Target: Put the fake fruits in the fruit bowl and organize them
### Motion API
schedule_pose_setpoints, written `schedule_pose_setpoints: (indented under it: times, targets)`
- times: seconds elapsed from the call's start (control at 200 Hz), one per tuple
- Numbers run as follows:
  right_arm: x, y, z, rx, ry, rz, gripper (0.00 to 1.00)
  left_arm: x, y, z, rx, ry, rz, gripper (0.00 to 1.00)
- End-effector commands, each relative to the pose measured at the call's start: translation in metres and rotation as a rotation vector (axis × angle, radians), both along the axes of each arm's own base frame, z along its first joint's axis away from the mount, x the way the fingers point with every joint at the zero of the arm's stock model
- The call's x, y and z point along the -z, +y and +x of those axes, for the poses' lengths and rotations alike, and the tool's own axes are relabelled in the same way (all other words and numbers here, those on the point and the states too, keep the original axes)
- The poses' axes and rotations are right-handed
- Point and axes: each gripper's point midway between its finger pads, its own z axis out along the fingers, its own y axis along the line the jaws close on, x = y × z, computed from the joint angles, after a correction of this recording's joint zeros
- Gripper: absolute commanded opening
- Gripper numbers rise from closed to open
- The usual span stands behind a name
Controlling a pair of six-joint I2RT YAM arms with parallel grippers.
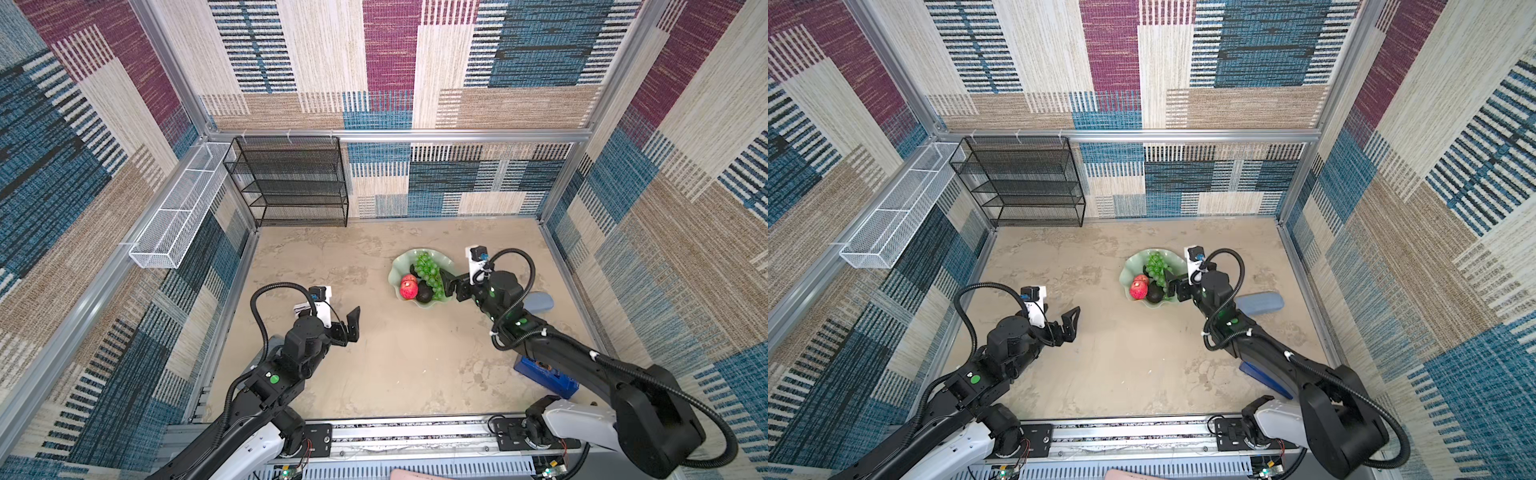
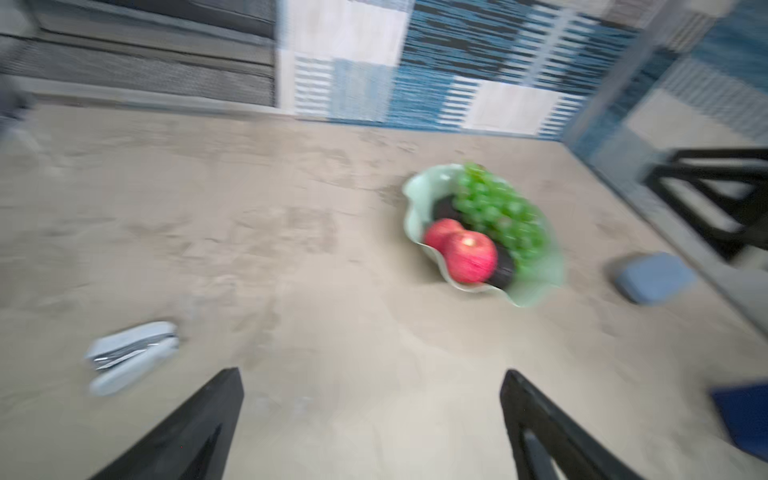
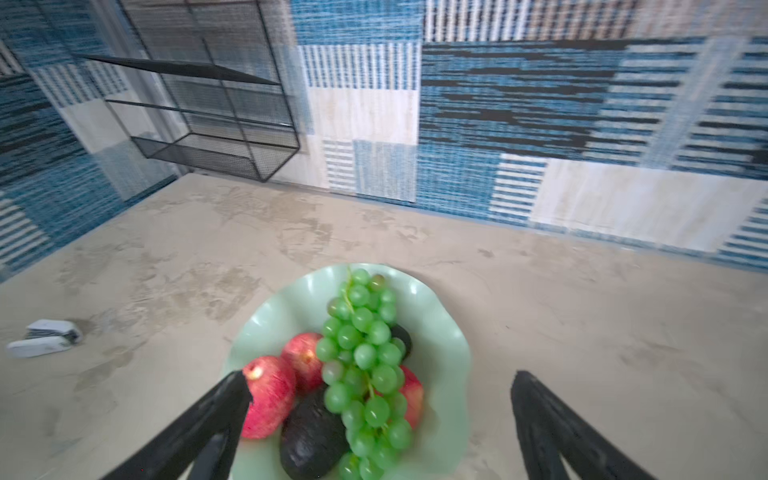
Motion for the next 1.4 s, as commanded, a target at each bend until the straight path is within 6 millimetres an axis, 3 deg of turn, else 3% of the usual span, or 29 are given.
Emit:
schedule_pose_setpoints:
  times: [0.0,0.12,0.225,0.295,0.371,0.406,0.461,0.536,0.631,0.671,0.726,0.796,0.851,0.891,0.962,1.032,1.392]
  targets:
    - [-0.007,-0.055,-0.001,0.278,-0.089,-0.002,1.00,-0.004,0.066,0.016,-0.354,-0.154,0.228,0.99]
    - [0.011,-0.099,-0.006,0.463,-0.099,-0.058,1.00,0.012,0.110,0.030,-0.523,-0.150,0.225,0.99]
    - [0.020,-0.126,-0.010,0.563,-0.128,-0.075,1.00,0.029,0.136,0.037,-0.559,-0.091,0.198,0.99]
    - [0.020,-0.142,-0.012,0.602,-0.174,-0.072,1.00,0.038,0.147,0.043,-0.580,-0.126,0.191,0.99]
    - [0.026,-0.158,-0.009,0.625,-0.192,-0.046,1.00,0.070,0.158,0.053,-0.578,-0.056,0.179,0.99]
    - [0.031,-0.166,-0.005,0.647,-0.191,-0.044,1.00,0.065,0.164,0.063,-0.591,-0.087,0.170,1.00]
    - [0.038,-0.174,-0.002,0.670,-0.199,-0.059,1.00,0.067,0.155,0.076,-0.522,-0.057,0.181,0.99]
    - [0.045,-0.178,0.002,0.657,-0.218,-0.064,1.00,0.065,0.161,0.091,-0.533,-0.097,0.200,1.00]
    - [0.054,-0.171,0.013,0.583,-0.180,-0.071,1.00,0.083,0.157,0.106,-0.480,-0.062,0.224,1.00]
    - [0.052,-0.170,0.011,0.546,-0.199,-0.052,1.00,0.080,0.154,0.114,-0.456,-0.111,0.238,1.00]
    - [0.054,-0.165,0.012,0.458,-0.190,-0.028,1.00,0.090,0.144,0.117,-0.394,-0.012,0.231,1.00]
    - [0.061,-0.162,0.013,0.391,-0.176,-0.006,1.00,0.087,0.144,0.123,-0.389,-0.066,0.246,1.00]
    - [0.061,-0.160,0.010,0.364,-0.208,-0.001,1.00,0.103,0.136,0.126,-0.337,0.013,0.237,1.00]
    - [0.065,-0.160,0.012,0.362,-0.174,-0.002,1.00,0.099,0.140,0.134,-0.356,-0.038,0.251,0.99]
    - [0.064,-0.160,0.013,0.361,-0.183,-0.001,1.00,0.106,0.143,0.129,-0.357,0.040,0.222,1.00]
    - [0.064,-0.161,0.012,0.362,-0.187,0.000,1.00,0.101,0.146,0.132,-0.370,-0.023,0.224,1.00]
    - [0.064,-0.161,0.011,0.361,-0.184,0.000,1.00,0.105,0.140,0.134,-0.316,0.014,0.209,1.00]
